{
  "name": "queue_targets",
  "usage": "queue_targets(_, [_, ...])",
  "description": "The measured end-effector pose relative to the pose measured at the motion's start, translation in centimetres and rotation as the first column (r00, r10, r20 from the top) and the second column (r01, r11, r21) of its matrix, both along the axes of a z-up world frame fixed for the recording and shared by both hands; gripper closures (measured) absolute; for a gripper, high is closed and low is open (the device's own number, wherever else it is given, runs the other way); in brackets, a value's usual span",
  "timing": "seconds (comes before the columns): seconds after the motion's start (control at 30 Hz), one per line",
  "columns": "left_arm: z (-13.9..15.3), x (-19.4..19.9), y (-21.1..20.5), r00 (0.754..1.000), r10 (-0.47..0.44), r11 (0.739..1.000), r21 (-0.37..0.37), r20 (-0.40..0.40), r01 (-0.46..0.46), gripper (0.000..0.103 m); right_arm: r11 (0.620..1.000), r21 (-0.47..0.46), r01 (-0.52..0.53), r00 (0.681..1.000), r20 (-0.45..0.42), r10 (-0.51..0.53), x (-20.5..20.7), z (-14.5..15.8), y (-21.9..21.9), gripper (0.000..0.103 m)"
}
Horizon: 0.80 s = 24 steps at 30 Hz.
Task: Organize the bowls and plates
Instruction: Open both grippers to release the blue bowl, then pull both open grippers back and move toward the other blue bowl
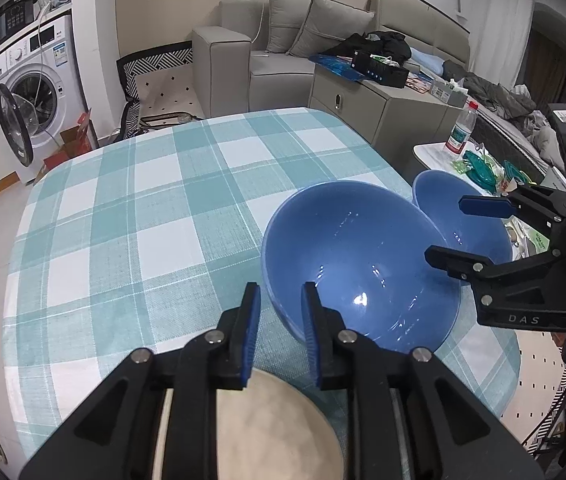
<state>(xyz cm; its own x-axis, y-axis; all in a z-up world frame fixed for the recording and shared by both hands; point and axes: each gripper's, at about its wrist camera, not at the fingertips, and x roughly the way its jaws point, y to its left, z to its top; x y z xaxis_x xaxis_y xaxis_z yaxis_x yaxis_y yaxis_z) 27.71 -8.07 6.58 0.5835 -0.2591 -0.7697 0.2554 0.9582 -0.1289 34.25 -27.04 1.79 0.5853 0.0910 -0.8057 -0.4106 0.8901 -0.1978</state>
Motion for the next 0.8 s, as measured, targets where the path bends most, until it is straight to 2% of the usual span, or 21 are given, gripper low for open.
queue_targets(0.03, [0.1, 0.0, 0.0, 1.0, 0.001, 1.0, -0.002, 0.004, -0.001, 0.069, 1.0, 0.007, -0.001, 1.0, 0.003, 0.001, 0.0, 0.1, 0.0, 0.026])
queue_targets(0.1, [0.2, 0.0, -0.1, 1.0, 0.005, 1.0, 0.0, 0.014, -0.005, 0.059, 1.0, 0.028, -0.005, 1.0, 0.005, 0.005, -0.2, 0.2, 0.0, 0.024])
queue_targets(0.27, [0.4, 0.3, -0.2, 1.0, 0.009, 1.0, 0.015, 0.025, -0.01, 0.053, 0.997, 0.079, -0.016, 1.0, 0.014, 0.015, -0.5, 0.5, 0.0, 0.017])
queue_targets(0.4, [0.6, 0.4, -0.4, 1.0, 0.0, 1.0, 0.022, 0.03, -0.001, 0.046, 0.994, 0.113, -0.011, 1.0, 0.017, 0.01, -0.8, 0.6, -0.2, 0.004])
queue_targets(0.47, [0.8, 0.3, -0.6, 0.999, -0.006, 1.0, 0.022, 0.035, 0.005, 0.039, 0.991, 0.131, -0.012, 1.0, 0.018, 0.009, -0.9, 0.8, -0.3, 0.004])
queue_targets(0.53, [1.1, 0.2, -0.7, 0.999, -0.004, 1.0, 0.014, 0.052, 0.003, 0.019, 0.989, 0.149, -0.01, 1.0, 0.017, 0.007, -1.0, 0.9, -0.6, 0.002])
queue_targets(0.6, [1.6, 0.2, -0.9, 0.997, -0.004, 1.0, 0.004, 0.073, 0.004, 0.012, 0.985, 0.17, -0.006, 1.0, 0.02, 0.002, -1.1, 1.2, -0.9, 0.001])
queue_targets(0.7, [2.0, 0.3, -1.3, 0.997, -0.018, 1.0, 0.007, 0.081, 0.017, 0.005, 0.982, 0.188, 0.002, 1.0, 0.023, -0.007, -1.4, 1.5, -1.6, 0.001])
queue_targets(0.8, [2.2, 0.4, -1.8, 0.996, -0.026, 1.0, 0.009, 0.087, 0.025, 0.004, 0.975, 0.224, 0.009, 1.0, 0.025, -0.015, -1.8, 1.8, -2.4, 0.001])
